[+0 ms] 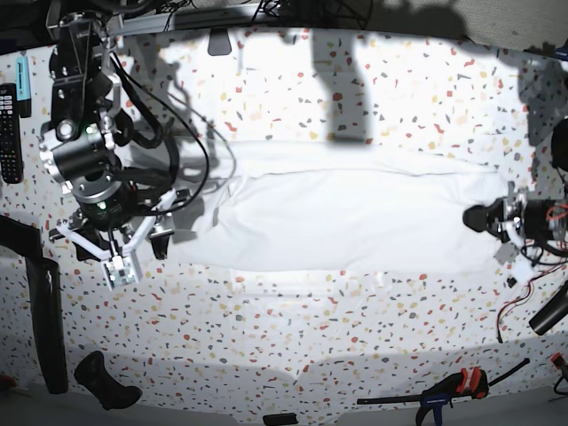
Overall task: Fold the T-shirt properly
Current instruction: 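Lift the shirt end with the left gripper and fold it toward the right gripper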
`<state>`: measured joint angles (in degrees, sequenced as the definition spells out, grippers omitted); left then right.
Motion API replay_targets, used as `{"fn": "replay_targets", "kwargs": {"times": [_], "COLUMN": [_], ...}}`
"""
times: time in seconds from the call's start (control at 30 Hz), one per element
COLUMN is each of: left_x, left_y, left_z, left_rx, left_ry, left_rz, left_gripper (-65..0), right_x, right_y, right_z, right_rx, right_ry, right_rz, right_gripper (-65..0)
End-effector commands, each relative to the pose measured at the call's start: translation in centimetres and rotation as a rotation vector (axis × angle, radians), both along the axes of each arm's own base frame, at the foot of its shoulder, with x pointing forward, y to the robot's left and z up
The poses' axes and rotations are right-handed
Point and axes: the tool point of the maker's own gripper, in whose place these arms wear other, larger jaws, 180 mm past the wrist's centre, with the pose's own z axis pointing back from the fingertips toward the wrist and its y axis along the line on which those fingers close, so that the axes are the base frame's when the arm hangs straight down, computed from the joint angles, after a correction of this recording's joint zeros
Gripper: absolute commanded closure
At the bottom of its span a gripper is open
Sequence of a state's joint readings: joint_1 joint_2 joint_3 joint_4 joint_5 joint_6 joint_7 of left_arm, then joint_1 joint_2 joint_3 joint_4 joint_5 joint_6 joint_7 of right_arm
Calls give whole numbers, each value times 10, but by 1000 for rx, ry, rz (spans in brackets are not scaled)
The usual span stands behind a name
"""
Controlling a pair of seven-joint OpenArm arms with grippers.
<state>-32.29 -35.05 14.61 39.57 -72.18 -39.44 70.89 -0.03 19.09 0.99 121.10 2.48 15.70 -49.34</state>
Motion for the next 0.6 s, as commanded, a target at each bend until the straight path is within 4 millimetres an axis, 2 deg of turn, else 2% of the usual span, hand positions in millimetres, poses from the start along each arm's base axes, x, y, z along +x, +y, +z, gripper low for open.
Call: {"fn": "replay_targets", "kwargs": {"times": [0.0, 0.13, 0.23, 0.57], "left_x": [19, 25, 24, 24], "left_y": [6, -2, -17, -94], "left_z": [23, 31, 29, 20], "left_rx": [-10, -17, -45, -151], "left_ry": [-65, -69, -50, -26], "left_rz": [18, -3, -26, -130], "left_gripper": [0, 0, 0, 0], "right_x": [5, 8, 10, 29], "right_y": [1, 8, 18, 51], "right_z": [19, 24, 31, 69], "right_rx": [-7, 31, 88, 248], "right_ry": [-75, -95, -112, -231], "right_rz": [14, 39, 75, 84], "right_gripper": [-340, -340, -340, -340]}}
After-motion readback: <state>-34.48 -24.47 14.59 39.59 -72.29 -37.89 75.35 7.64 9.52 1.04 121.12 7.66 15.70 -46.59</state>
